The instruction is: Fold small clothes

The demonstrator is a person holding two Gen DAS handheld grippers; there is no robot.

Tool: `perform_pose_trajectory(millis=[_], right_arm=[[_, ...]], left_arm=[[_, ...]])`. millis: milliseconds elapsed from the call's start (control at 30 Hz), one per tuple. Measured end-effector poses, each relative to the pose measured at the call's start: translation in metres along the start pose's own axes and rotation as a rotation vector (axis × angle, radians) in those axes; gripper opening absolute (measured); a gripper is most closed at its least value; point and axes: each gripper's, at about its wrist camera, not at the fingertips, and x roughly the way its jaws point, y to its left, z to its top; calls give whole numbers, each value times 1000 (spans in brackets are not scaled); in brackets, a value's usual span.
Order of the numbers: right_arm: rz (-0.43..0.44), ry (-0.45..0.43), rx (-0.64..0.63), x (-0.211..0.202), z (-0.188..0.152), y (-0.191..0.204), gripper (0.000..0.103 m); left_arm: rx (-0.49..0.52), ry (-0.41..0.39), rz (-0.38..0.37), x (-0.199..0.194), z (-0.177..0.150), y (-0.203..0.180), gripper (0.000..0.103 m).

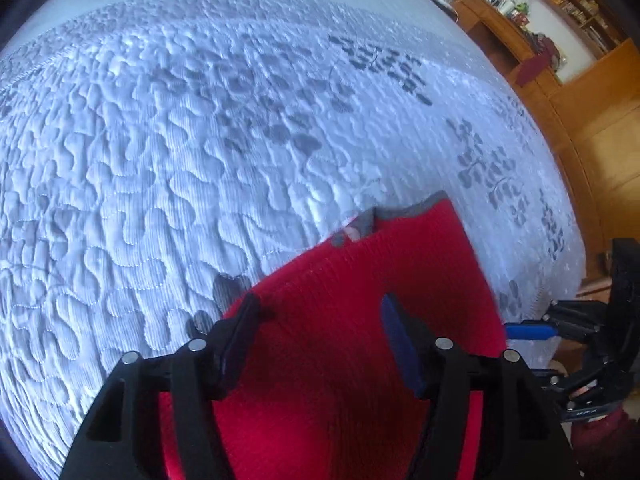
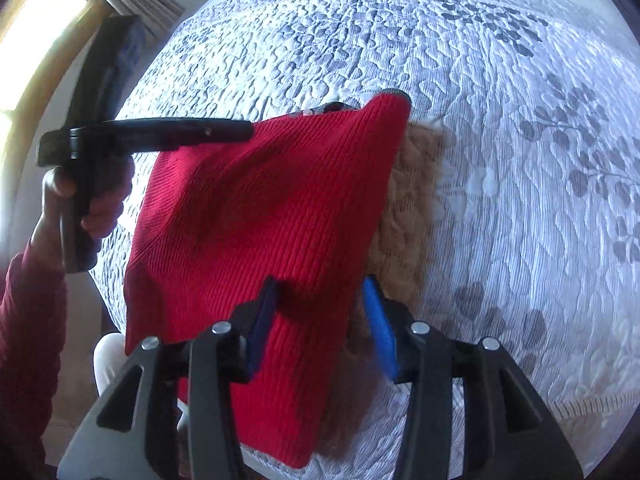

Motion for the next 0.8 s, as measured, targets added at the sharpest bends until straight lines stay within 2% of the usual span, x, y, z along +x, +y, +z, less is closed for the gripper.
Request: perform_pose_trajectory(millis=[67,133,167,200,267,367,433,567,633,733,800], right_arm=[[3,1,1,2,2,-1,47],[7,1,3,4,3,-2,47],[6,3,6,5,3,-2,47],[5,3,8,6,3,-3,47],[5,4,10,6,3,-3,47],[2,2,7,5,3,-3,47],[-7,0,-2,5,4,-2,47],[-21,12,-3,14,5,-1,49],[-22,13,1,15,5,-2,50],[-7,24,11,12,9,-5,50],[-18,10,-5,6,13,-5,51]], left_arm=[[6,7,-7,5,-1,4,65],[-4,-2,-30,5,-1,7,54],[-6,-3,-24,5,-1,8,29],[-10,1,-18,5,-1,9,12],[-31,-20,-28,0,-3,13,8],[-88,-140,-11,-27,-9,20,7],[-115,-170,35,-34,-11,26,7],[-111,-63,92,1,-12,32,8],[-84,-72,117,8,-12,28,10],[-109,-80,124,3,-11,28,16],[-125,-114,153,-12,-14,27,30]])
